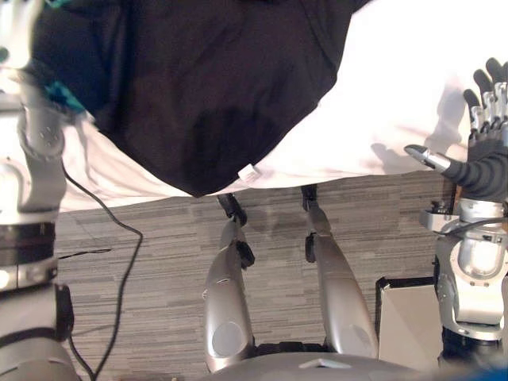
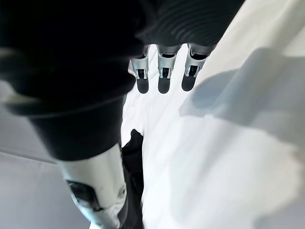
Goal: Tidy the bed and pick cloth on bed and put in laundry
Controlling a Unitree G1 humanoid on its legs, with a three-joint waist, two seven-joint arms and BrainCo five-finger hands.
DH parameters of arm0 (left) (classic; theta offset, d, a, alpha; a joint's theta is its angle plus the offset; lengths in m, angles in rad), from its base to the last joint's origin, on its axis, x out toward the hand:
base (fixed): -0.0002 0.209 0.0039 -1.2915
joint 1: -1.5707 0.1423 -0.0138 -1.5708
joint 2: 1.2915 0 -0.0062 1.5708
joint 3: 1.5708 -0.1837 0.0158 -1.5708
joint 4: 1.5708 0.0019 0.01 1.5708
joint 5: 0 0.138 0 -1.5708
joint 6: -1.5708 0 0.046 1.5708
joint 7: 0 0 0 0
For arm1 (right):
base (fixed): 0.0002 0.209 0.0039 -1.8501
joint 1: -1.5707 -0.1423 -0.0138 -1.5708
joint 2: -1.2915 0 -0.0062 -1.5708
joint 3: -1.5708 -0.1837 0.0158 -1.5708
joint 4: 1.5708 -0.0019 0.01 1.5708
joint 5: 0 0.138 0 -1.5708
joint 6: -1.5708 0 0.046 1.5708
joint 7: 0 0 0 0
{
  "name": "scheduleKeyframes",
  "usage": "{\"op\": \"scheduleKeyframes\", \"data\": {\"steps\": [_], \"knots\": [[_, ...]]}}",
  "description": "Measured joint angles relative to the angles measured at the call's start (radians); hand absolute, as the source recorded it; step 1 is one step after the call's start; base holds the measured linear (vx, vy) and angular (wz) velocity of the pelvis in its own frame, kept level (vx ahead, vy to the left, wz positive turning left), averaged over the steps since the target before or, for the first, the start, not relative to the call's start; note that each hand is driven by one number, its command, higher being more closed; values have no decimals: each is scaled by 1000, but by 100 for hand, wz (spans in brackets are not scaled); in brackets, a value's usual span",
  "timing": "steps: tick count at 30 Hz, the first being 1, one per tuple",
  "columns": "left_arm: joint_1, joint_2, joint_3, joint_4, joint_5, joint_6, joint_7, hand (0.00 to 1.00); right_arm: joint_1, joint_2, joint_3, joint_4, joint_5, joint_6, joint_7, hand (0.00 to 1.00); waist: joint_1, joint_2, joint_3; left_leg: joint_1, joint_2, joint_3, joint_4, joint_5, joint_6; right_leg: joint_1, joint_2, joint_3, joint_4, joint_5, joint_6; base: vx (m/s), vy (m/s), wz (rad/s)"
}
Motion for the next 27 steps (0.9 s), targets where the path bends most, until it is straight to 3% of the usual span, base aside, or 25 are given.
{"op": "scheduleKeyframes", "data": {"steps": [6, 9, 12, 15, 19, 21, 22, 25, 27], "knots": [[336, -77, -18, -255, -160, -126, -120, 100, 47, 1, 60, -1, 0, -15, 34, 0, 10, 5, -7, 104, -9, -25, -9, 0, 0, 118, -6, -36, -1, -3, -1, 20, 41, 12], [491, -128, -45, -342, -233, -175, -180, 100, 84, 2, 93, 3, -44, -14, 45, 0, 22, 7, -64, 134, -23, -48, -22, 0, 0, 160, -20, -70, 6, -50, -20, -2, 3, 27], [582, -130, -49, -381, -282, -181, -210, 100, 90, 1, 121, 49, -127, -2, 53, 0, 42, 16, -102, 193, -21, -67, -27, 0, 1, 219, -21, -90, 31, -83, -26, -6, -13, 20], [636, -129, -46, -421, -343, -181, -230, 100, 123, 2, 138, 114, -213, 27, 61, 0, 66, 23, -191, 247, -28, -88, -53, 3, 2, 253, -27, -113, 79, -131, -27, 23, 3, 23], [663, -117, -11, -436, -396, -179, -254, 100, 80, 1, 153, 204, -350, 50, 72, 0, 63, 30, -236, 279, -50, -145, -64, 12, 11, 285, -43, -137, 128, -168, -23, -15, 27, 31], [649, -141, -3, -353, -428, -194, -253, 100, 29, 0, 157, 284, -411, 59, 76, 0, 62, 33, -243, 272, -61, -164, -68, 19, 22, 285, -54, -155, 127, -170, -20, -67, 40, 23], [600, -179, -23, -219, -434, -192, -237, 100, -12, -1, 162, 351, -458, 83, 77, 0, 62, 37, -245, 272, -68, -170, -81, 29, 29, 284, -58, -157, 126, -167, -18, -79, 48, 18], [516, -195, -74, 109, -375, -138, -204, 100, -143, -42, 214, 501, -553, 117, 70, 0, 55, 31, -241, 260, -75, -187, -96, 42, 33, 280, -63, -162, 116, -154, -10, -81, 35, 14], [533, -198, -117, 170, -376, -131, -198, 100, -222, -97, 238, 550, -591, 122, 51, 0, 61, 26, -240, 237, -83, -191, -96, 45, 41, 256, -72, -162, 120, -149, -5, -51, 37, 11]]}}
